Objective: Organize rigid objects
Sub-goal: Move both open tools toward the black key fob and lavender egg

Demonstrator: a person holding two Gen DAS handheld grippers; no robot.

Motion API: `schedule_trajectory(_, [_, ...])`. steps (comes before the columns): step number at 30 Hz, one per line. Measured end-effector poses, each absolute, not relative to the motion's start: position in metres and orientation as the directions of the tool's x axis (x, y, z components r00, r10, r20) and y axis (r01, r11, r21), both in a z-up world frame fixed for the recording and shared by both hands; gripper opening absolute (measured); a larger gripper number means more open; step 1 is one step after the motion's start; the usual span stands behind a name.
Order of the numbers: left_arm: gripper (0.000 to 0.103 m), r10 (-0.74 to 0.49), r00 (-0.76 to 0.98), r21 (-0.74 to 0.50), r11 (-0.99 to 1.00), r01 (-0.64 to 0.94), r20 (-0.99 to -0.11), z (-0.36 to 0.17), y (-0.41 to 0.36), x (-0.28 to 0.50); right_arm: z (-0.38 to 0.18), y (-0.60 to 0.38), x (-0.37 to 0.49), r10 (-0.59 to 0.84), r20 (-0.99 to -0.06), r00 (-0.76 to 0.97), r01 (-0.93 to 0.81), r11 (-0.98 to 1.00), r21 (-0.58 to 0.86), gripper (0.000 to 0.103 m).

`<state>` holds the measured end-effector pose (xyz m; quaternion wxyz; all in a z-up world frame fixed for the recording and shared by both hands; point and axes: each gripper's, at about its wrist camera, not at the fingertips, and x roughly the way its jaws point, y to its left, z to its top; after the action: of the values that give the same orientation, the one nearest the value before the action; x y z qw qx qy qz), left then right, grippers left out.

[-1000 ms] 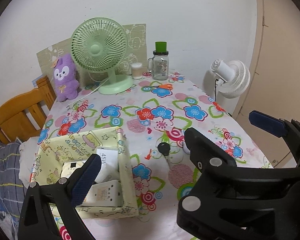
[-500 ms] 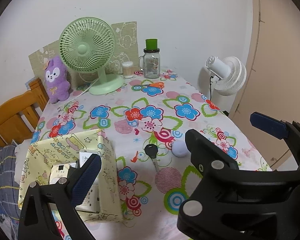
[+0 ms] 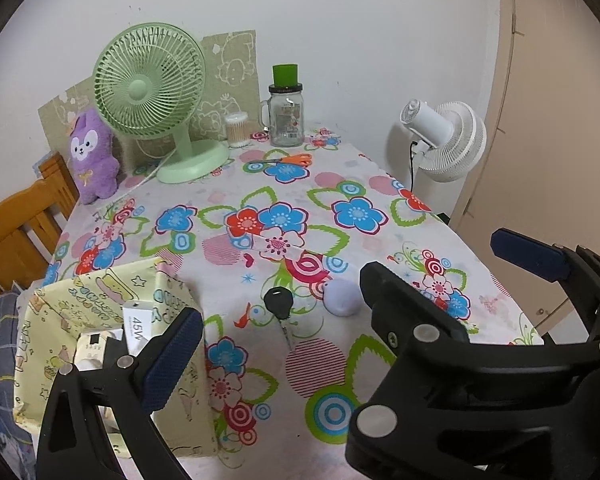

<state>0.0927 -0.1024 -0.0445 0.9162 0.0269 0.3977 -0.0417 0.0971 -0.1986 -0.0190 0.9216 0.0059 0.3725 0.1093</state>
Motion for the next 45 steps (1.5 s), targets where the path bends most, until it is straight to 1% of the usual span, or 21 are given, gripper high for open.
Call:
schedule_trajectory(6, [0.103,-0.055,0.681,0.013,0.995,0.094,-0.730,-0.052,-0.105,0.100,-0.026,-0.204,0.104,0.190,-0.693,0.696,-0.182,0.980,0.085,0.102])
schedule_trajectory(11, [0.103,-0.043,0.677,0.025,0.996,0.090,-0.735,-0.061,-0.108,0.105,-0.033,-0.205,0.108,0.167,-0.675,0.719,-0.185,0.982,0.046,0.103])
schedule_trajectory(19, [0.103,-0.042,0.651,0.012,0.997,0.078,-0.758,-0.081,-0.111,0.116,-0.053,-0.207,0.123,0.165,-0.704,0.691,-0.201,0.979,0.032,0.103])
schedule_trajectory(36, [0.103,-0.010,0.635,-0.010,1.000,0.004,-0.773,-0.123,-0.110,0.139,-0.101,-0.210,0.153,0.204,-0.745,0.635,-0.230,0.971,0.070,0.103])
schedule_trajectory(40, [0.103,0.003,0.635,-0.009,1.000,-0.015,-0.773,-0.130,-0.108,0.143,-0.109,-0.207,0.158,0.214,-0.747,0.630,-0.244,0.967,0.072,0.103])
schedule_trajectory(42, [0.103,0.000,0.633,-0.017,1.000,-0.022,-0.774,-0.134,-0.107,0.144,-0.112,-0.207,0.159,0.223,-0.750,0.623,-0.257,0.964,0.073,0.099])
schedule_trajectory(45, [0.103,0.008,0.625,-0.016,0.999,-0.032,-0.781,-0.139,-0.108,0.147,-0.116,-0.206,0.162,0.216,-0.755,0.620,-0.264,0.963,0.058,0.098])
